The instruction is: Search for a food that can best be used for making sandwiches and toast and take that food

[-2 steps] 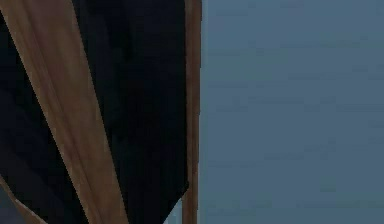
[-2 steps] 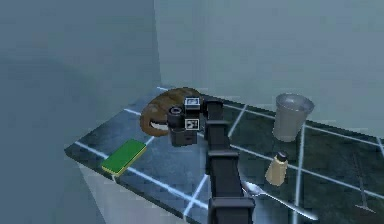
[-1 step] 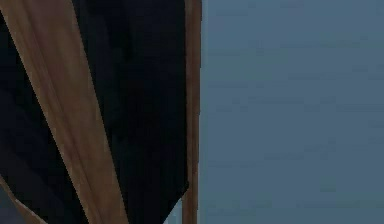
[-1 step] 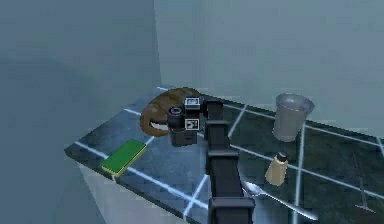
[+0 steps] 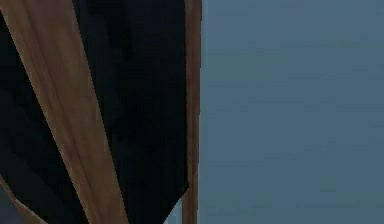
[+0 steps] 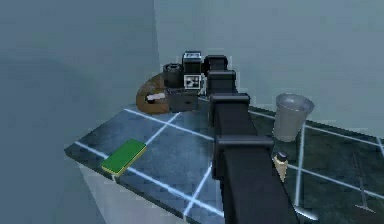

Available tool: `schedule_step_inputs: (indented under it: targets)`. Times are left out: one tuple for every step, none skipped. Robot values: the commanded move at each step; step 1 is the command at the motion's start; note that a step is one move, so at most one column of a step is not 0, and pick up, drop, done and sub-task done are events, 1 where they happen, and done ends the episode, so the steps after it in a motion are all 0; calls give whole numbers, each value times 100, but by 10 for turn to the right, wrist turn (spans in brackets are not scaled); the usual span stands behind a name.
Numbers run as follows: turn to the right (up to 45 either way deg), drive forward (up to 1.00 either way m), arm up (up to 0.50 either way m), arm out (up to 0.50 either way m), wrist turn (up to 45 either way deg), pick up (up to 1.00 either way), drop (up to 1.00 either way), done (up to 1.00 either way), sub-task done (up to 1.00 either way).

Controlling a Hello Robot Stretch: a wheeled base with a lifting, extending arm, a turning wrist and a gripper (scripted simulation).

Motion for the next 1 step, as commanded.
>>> schedule_step_inputs:
  targets:
    - [0,0,0,0,0,0,0,100,0]
